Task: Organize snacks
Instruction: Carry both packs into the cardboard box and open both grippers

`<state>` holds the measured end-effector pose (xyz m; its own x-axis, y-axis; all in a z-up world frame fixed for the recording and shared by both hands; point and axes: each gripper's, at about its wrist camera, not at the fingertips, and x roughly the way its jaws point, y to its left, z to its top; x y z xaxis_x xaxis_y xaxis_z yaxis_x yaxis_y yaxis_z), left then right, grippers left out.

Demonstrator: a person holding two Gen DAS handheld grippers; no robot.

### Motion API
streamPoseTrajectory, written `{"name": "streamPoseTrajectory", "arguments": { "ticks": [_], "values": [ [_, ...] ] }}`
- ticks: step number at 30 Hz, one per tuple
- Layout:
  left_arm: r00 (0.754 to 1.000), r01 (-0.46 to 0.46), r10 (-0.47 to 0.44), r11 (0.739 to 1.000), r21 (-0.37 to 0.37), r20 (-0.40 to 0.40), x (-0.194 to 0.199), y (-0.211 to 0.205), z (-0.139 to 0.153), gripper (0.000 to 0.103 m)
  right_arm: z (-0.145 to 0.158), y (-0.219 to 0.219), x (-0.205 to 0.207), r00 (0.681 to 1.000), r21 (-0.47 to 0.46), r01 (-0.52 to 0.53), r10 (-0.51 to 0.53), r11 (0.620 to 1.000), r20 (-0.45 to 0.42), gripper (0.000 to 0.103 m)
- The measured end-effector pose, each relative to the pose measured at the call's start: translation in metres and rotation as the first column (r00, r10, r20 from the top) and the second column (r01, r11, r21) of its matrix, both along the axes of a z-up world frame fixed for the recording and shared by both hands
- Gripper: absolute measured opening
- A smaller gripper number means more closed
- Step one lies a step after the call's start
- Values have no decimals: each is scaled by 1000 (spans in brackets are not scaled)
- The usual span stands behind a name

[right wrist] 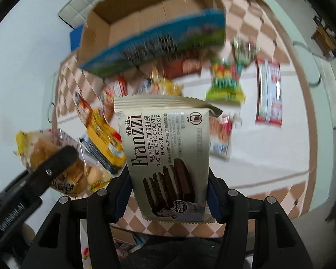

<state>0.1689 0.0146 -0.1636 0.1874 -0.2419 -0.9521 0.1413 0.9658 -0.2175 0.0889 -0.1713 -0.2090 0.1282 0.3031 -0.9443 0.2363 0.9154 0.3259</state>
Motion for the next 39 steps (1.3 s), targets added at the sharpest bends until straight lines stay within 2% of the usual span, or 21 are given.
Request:
{"name": "streamPoseTrajectory", "arguments": {
  "ticks": [8, 14, 18, 21, 25, 32, 39],
  "values": [
    [997, 39, -39, 999, 1, 59, 96, -42, 25, 43, 45, -33, 86, 994, 0, -8, 8, 1000, 110, 61],
    [997, 68, -69, 998, 20, 41, 180, -61, 11, 43, 47, -52, 169, 986, -41, 2, 5, 999, 167, 61],
    [997, 75, -75, 997, 26, 1, 231, -68, -12, 43, 27, -57, 222, 986, -52, -14, 23, 999, 163, 61],
    [996, 83, -82, 996, 35, -31, 266, -73, -32, 43, 1, -60, 261, 990, -54, -30, 37, 998, 134, 61],
    [989, 96, -92, 995, 32, -114, 306, -80, -66, 43, -35, -63, 301, 994, -66, -55, 61, 996, 94, 61],
    [961, 130, -119, 991, 28, -248, 346, -87, -117, 43, -88, -59, 350, 993, -80, -111, 113, 991, 27, 61],
    [943, 134, -124, 991, 10, -310, 359, -99, -145, 44, -121, -60, 377, 987, -105, -159, 158, 982, -12, 62]
  ]
}}
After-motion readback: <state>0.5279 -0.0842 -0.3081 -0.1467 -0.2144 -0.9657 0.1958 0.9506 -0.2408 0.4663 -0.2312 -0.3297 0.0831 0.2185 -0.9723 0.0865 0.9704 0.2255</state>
